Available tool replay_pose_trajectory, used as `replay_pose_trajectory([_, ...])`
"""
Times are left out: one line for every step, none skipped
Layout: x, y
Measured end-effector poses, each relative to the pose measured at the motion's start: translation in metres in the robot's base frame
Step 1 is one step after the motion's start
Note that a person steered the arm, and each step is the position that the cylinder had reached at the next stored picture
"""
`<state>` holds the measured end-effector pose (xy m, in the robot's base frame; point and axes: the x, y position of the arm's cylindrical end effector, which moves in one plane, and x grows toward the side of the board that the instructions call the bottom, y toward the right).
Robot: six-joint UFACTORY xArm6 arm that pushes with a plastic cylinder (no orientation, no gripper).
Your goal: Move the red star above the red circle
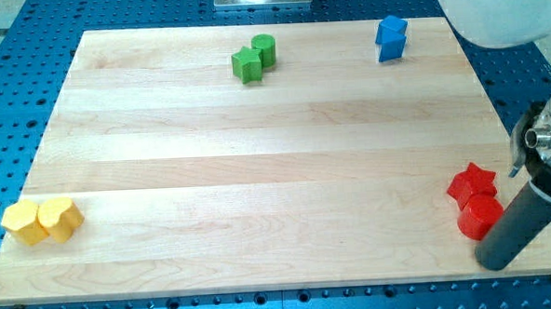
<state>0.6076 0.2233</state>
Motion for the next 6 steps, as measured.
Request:
replay_pose_trajectory([-0.037, -0.025])
replay_pose_trajectory([-0.088, 0.008])
replay_pose_trajectory([-0.071, -0.009])
replay_pose_trajectory([-0.090, 0.040])
replay_pose_trajectory([-0.138, 0.043])
replay_pose_trajectory([-0.167, 0.044])
